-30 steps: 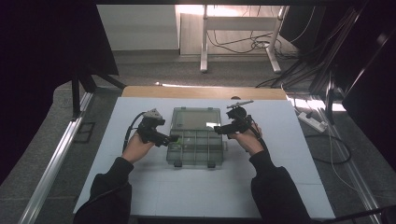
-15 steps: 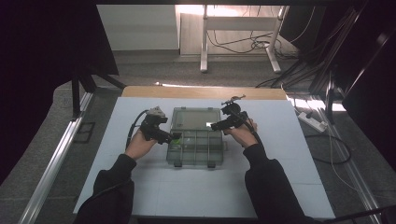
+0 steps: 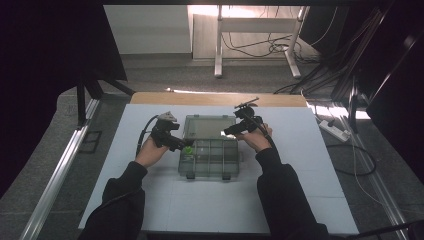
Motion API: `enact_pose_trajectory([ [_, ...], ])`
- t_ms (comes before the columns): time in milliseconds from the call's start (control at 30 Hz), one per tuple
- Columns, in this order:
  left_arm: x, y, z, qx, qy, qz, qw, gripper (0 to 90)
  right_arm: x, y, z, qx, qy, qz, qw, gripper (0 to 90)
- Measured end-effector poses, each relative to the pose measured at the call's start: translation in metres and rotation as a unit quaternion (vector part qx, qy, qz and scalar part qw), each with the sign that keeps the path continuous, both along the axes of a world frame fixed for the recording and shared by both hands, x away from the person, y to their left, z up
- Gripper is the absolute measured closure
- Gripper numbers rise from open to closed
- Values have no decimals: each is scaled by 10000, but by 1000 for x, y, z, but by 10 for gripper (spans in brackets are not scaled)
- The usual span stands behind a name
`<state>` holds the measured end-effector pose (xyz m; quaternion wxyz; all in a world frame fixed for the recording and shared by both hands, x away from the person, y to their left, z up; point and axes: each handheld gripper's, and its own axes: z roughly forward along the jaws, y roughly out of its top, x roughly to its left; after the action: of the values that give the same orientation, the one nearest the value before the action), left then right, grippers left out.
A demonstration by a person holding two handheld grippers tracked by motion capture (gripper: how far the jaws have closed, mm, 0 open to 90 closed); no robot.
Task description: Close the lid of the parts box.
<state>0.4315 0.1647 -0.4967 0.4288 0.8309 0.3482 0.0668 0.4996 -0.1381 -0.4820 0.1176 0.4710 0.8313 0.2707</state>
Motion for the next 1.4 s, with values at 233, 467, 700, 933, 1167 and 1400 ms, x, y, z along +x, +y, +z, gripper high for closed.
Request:
enact_pose_trajectory([
  [233, 5, -2, -3, -10, 39, -39, 10000, 0, 9, 4, -4, -155, 138, -119, 9997, 0],
  [467, 3, -1, -3, 11, 9, -45, 10000, 0, 14, 6, -4, -248, 208, -297, 9990, 118],
  [700, 2, 2, -4, 43, 18, 14, 10000, 0, 19, 8, -5, -272, 347, -427, 9981, 374],
  [933, 1, 1, -6, 118, 19, 19, 9999, 0, 21, 8, -7, -340, 395, -533, 9972, 607],
  [1167, 1, -1, -6, 166, 8, 2, 9999, 0, 24, 8, -9, -283, 486, -791, 9953, 759],
  [1400, 1, -3, -6, 218, -12, -43, 9998, 0, 26, 14, -8, -365, 555, -1043, 9923, 833],
])
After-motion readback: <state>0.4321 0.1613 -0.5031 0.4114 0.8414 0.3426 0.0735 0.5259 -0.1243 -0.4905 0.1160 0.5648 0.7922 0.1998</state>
